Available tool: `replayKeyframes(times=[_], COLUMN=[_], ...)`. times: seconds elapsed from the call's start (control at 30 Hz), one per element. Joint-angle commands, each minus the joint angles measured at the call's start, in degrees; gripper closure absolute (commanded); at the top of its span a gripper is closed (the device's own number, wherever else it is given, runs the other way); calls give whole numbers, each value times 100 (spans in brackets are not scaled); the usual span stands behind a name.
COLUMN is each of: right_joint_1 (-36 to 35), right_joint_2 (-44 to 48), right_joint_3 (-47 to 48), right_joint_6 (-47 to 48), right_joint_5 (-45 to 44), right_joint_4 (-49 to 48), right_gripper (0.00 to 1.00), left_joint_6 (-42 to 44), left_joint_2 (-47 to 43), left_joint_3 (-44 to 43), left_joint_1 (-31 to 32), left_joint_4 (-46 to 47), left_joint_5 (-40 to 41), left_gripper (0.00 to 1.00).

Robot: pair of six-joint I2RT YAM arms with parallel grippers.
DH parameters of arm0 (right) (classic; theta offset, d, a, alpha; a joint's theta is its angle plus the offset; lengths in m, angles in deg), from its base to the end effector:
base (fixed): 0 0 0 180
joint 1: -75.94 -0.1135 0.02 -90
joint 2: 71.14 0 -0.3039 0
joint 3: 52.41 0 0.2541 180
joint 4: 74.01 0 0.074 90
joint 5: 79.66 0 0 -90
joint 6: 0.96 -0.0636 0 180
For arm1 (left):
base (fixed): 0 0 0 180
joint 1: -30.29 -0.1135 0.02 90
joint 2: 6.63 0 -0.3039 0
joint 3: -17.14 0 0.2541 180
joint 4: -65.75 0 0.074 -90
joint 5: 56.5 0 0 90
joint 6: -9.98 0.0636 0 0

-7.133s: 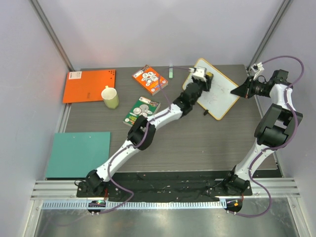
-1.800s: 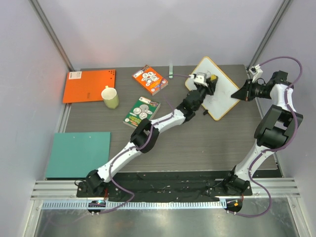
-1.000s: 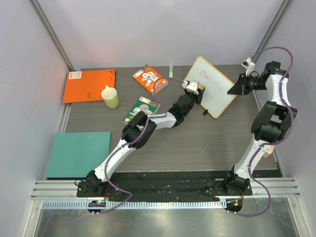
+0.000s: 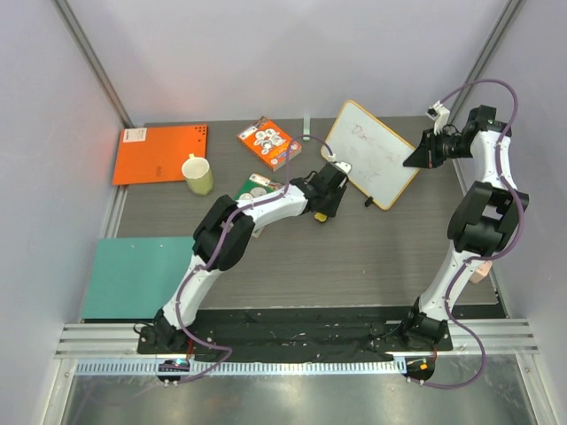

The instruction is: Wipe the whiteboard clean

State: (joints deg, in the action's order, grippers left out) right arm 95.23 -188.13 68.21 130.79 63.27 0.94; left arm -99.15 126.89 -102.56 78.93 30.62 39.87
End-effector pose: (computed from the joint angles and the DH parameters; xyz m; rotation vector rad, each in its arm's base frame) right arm 0.4391 -0.0999 0.2940 -0.6298 2.2094 0.7907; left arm 0.3794 -0.4203 0.1697 0.5765 2.3901 -0.3995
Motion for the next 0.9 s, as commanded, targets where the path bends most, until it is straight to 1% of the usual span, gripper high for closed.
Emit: replayKeyframes(times=[0.0,0.03,0.07,0.1,0.13,0.17,0.23,0.47,0.67,0.73,0.87], right_joint_1=[-444,-444,-444,-452,-444,-452,-444,-452,-444,-444,-444], right_joint_2=[-553,-553,-553,-544,-544,-544,-544,-518,-492,-492,-474], right_joint_3=[-571,-579,-579,-588,-597,-597,-623,-694,-720,-720,-738], right_joint_6=[465,465,474,482,474,474,491,526,535,526,544], right_joint_5=[-1197,-1197,-1188,-1179,-1179,-1179,-1171,-1127,-1092,-1083,-1074], right_joint_4=[1235,1235,1244,1244,1244,1236,1227,1235,1235,1244,1235], right_gripper=[99,99,99,99,99,99,99,99,99,99,99], left_joint_6=[-249,-249,-214,-213,-205,-213,-248,-257,-266,-205,145], left_joint_2=[-229,-247,-282,-308,-404,-449,-554,-1099,-1521,-1539,-1364], left_joint_3=[180,197,285,329,382,417,592,1234,1682,1683,1394], left_joint_1=[14,14,14,31,31,31,31,40,31,31,31], left_joint_4=[-639,-639,-621,-525,-481,-446,-305,134,687,802,908], left_joint_5=[101,171,206,241,277,329,382,532,234,84,-22], left_gripper=[68,62,43,40,39,18,16,18,20,21,23])
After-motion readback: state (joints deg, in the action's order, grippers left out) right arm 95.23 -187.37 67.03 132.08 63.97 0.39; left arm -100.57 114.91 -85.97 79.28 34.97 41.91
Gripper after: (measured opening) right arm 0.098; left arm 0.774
